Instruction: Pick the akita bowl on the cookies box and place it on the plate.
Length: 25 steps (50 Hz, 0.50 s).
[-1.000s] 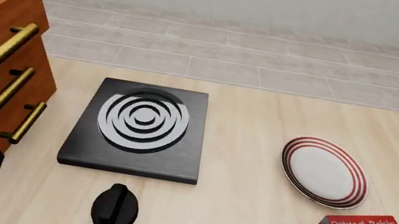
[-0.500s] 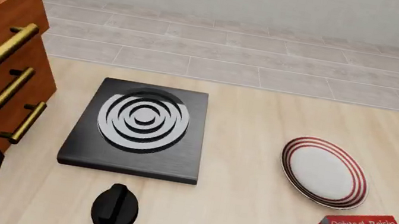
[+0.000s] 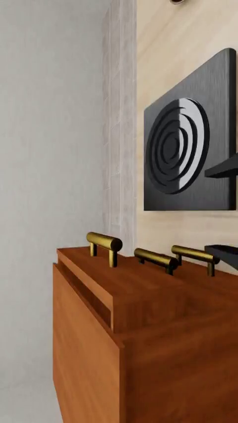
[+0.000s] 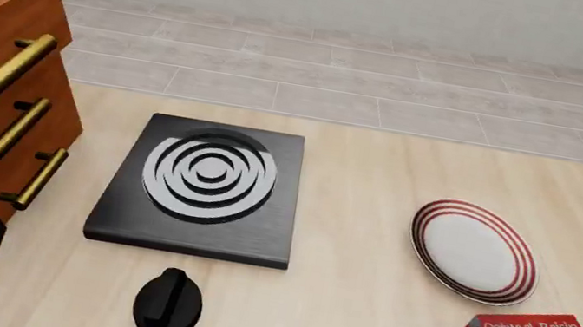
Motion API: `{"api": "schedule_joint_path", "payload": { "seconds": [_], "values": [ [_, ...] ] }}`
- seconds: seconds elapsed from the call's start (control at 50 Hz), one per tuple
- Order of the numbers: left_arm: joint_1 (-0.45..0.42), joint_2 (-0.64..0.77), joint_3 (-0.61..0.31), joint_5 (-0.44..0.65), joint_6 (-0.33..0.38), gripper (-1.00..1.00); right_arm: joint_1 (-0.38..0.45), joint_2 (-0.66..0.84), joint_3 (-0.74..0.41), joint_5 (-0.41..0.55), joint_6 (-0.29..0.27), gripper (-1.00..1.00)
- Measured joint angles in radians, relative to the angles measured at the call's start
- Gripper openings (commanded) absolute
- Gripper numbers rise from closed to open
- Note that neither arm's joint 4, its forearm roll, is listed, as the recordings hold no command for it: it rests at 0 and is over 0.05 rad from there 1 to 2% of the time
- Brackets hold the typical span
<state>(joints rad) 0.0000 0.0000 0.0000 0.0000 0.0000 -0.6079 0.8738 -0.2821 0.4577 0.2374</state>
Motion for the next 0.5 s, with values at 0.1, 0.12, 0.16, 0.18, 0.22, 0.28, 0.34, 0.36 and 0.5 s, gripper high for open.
{"api": "schedule_joint_path", "payload": {
  "seconds": [0.1,0.12,0.16,0.18,0.22,0.28,0.34,0.36,0.5],
  "values": [
    [0.000,0.000,0.000,0.000,0.000,1.00,0.000,-0.005,-0.006,0.006,-0.001,-1.00],
    [0.000,0.000,0.000,0.000,0.000,1.00,0.001,-0.007,-0.007,0.007,0.000,-1.00],
    [0.000,0.000,0.000,0.000,0.000,1.00,0.004,-0.013,-0.009,0.012,0.004,-1.00],
    [0.000,0.000,0.000,0.000,0.000,1.00,0.005,-0.016,-0.009,0.015,0.006,-1.00],
    [0.000,0.000,0.000,0.000,0.000,1.00,0.008,-0.023,-0.010,0.020,0.010,-1.00],
    [0.000,0.000,0.000,0.000,0.000,1.00,0.014,-0.035,-0.011,0.032,0.016,-1.00],
    [0.000,0.000,0.000,0.000,0.000,1.00,0.024,-0.054,-0.016,0.051,0.024,-1.00],
    [0.000,0.000,0.000,0.000,0.000,1.00,0.027,-0.060,-0.018,0.057,0.027,-1.00],
    [0.000,0.000,0.000,0.000,0.000,1.00,0.058,-0.103,-0.035,0.099,0.050,-1.00]
  ]
}}
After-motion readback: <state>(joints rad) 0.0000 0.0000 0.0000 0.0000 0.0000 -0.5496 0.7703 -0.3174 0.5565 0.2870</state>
